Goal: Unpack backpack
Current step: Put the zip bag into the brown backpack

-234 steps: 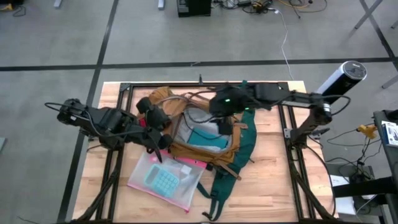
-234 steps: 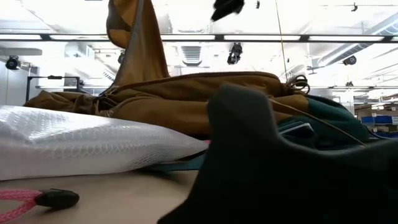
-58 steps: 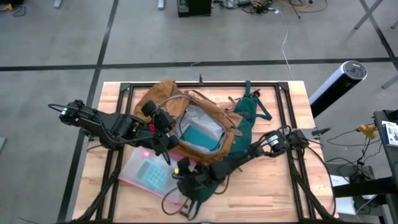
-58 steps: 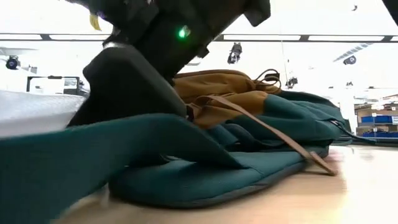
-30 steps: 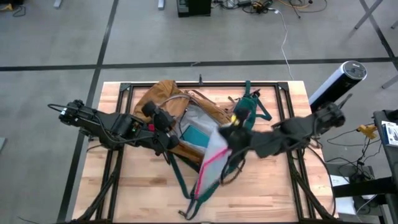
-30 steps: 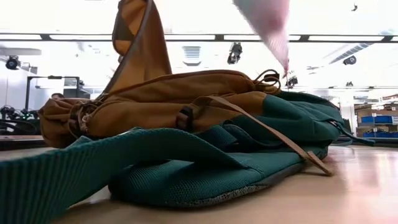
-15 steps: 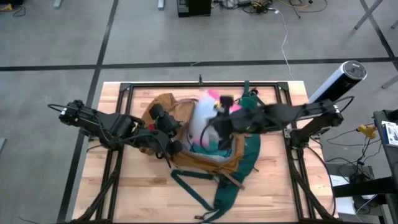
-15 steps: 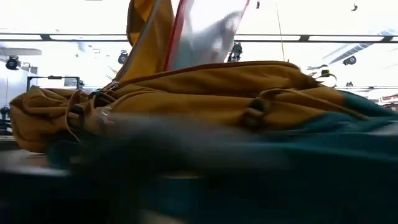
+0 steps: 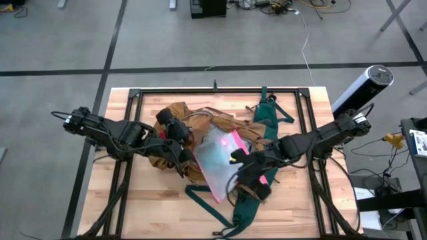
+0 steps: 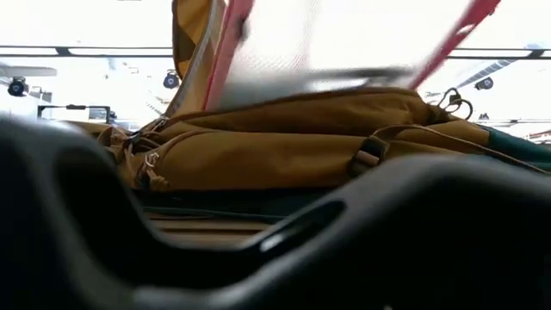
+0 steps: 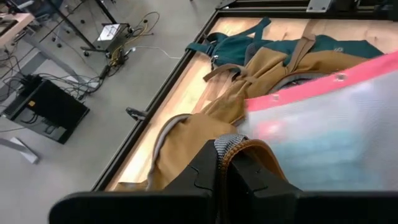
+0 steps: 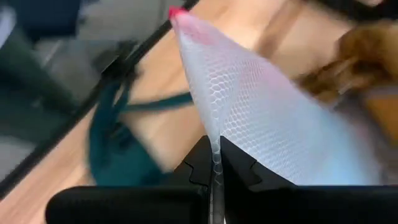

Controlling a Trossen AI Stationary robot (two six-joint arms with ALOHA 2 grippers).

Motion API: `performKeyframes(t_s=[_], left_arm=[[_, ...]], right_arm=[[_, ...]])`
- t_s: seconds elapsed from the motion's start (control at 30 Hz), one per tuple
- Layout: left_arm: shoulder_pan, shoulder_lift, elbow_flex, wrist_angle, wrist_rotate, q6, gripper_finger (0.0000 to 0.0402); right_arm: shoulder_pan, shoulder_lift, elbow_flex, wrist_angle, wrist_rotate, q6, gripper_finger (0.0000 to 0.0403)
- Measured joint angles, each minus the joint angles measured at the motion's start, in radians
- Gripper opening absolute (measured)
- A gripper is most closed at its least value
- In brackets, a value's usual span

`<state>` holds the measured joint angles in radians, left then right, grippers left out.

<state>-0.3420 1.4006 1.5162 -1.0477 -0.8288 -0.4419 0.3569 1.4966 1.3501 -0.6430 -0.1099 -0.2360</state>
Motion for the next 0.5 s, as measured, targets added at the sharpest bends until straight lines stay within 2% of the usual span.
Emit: performKeyframes(t_s=[0.13, 0.27, 0.33, 0.4, 0.5], left_arm=[[0.003, 0.0, 0.0, 0.0, 0.0, 0.018, 0.0], [0.004, 0.0, 0.0, 0.002, 0.0, 0.018, 0.0], [0.004, 0.0, 0.0, 0.013, 0.0, 0.018, 0.0], [0.003, 0.0, 0.0, 0.016, 0.0, 0.018, 0.0], [0.005, 0.001, -0.003, 0.017, -0.001, 0.019, 0.0]], right_arm=[[-0.053, -0.003, -0.011, -0.294, 0.002, -0.029, 0.0], [-0.118, -0.002, -0.066, -0.396, 0.161, -0.117, 0.0], [-0.161, -0.002, -0.095, -0.355, 0.236, -0.2, 0.0], [-0.203, -0.002, -0.124, -0.24, 0.295, -0.285, 0.0], [-0.245, 0.0, -0.141, 0.01, 0.294, -0.382, 0.0]])
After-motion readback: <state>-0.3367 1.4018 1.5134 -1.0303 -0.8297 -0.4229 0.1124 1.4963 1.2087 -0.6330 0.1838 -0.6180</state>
